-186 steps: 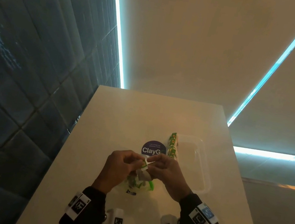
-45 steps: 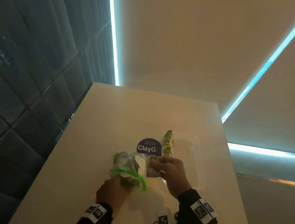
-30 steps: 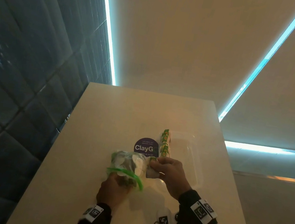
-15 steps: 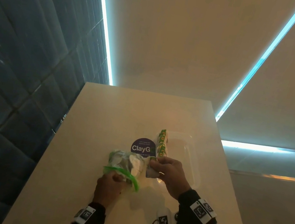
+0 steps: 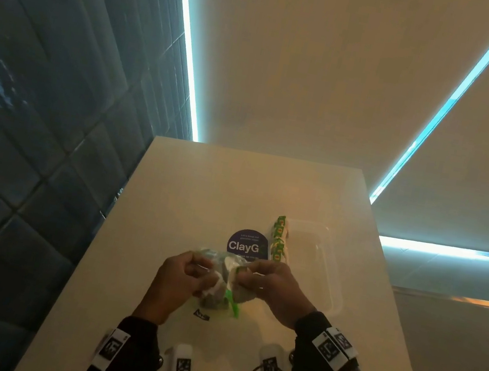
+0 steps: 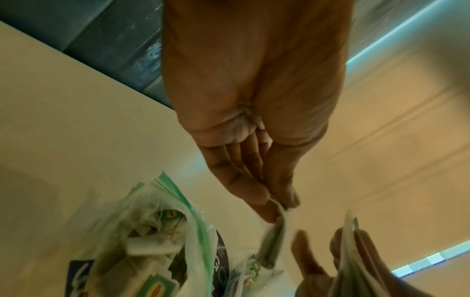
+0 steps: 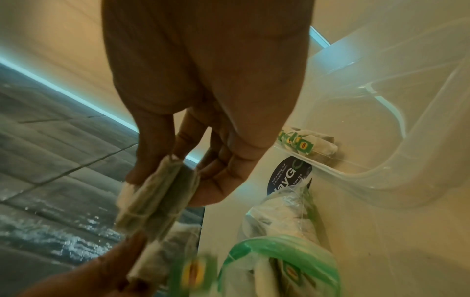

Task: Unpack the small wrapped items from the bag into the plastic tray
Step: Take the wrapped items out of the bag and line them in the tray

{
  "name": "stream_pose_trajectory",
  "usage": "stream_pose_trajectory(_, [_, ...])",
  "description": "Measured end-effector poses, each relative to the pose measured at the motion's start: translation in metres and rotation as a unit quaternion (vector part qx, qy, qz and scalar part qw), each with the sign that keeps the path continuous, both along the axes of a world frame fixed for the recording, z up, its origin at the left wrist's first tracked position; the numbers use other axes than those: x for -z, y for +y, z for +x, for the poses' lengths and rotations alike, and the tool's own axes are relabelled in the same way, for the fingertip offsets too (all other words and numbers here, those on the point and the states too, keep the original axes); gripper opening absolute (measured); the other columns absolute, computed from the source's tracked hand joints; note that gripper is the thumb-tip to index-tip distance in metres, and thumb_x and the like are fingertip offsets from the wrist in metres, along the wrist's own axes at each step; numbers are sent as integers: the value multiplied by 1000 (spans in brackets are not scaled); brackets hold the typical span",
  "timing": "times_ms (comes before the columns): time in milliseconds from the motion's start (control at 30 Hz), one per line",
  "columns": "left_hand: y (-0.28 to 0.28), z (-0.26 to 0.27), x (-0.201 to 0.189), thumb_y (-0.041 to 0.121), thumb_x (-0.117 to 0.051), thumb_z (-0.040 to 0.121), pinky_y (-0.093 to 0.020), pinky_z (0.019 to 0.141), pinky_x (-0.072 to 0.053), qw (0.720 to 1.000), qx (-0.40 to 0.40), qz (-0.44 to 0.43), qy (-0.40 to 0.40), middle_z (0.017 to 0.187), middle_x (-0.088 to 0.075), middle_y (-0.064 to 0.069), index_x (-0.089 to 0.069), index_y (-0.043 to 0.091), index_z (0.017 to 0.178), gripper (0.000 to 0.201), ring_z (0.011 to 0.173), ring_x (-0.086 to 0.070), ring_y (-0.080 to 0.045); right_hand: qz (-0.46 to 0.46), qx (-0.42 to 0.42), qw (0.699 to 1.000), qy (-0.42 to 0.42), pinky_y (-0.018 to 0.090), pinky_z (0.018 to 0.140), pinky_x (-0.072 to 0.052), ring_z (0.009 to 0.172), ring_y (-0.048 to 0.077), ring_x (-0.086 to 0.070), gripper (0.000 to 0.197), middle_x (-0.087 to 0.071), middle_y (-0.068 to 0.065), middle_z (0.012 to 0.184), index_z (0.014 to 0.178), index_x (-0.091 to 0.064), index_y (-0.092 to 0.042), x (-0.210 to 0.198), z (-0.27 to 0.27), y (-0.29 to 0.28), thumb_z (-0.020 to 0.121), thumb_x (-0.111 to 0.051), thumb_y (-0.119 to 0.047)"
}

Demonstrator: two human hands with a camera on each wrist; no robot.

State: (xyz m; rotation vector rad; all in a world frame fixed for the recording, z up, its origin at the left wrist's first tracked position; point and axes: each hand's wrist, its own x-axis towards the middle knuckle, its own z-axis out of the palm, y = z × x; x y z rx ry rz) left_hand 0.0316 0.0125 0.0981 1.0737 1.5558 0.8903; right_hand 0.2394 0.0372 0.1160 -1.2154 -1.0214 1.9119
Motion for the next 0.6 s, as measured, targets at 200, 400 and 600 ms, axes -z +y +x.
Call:
stream_pose_trajectory(200, [1,2,-7,5,-77,78,-29,65,-58,998,17,25,-52,84,-76,-7,-68,11,96,21,77,-72,-17,31,-88,994,-54,30,76,-56,85,23,-65,20,-69,10,91,86,-69,5,2,-11,-4,74,-77,-8])
stream_pose_trajectory(400, [0,4,1,6,-78,78,-41,79,-60,995,-58,50,-69,92,-75,-5,-72,18,96,22,91,-72,-22,52,-47,997,-40,48,90,-53,91,30,-63,17,-67,22,96,89,-68,10,3,-13,-5,79,-74,-2])
stream_pose_trajectory(600, [-5,11,-4,15,-72,85,-51,85,-58,992,-52,18,-110,93,-75,-8,-76,17,93,9,93,-70,-30,76,-19,996,-51,54,91,-51,89,31,-62,30,-66,27,96,93,-68,14,1,-14,-7,75,-78,-8])
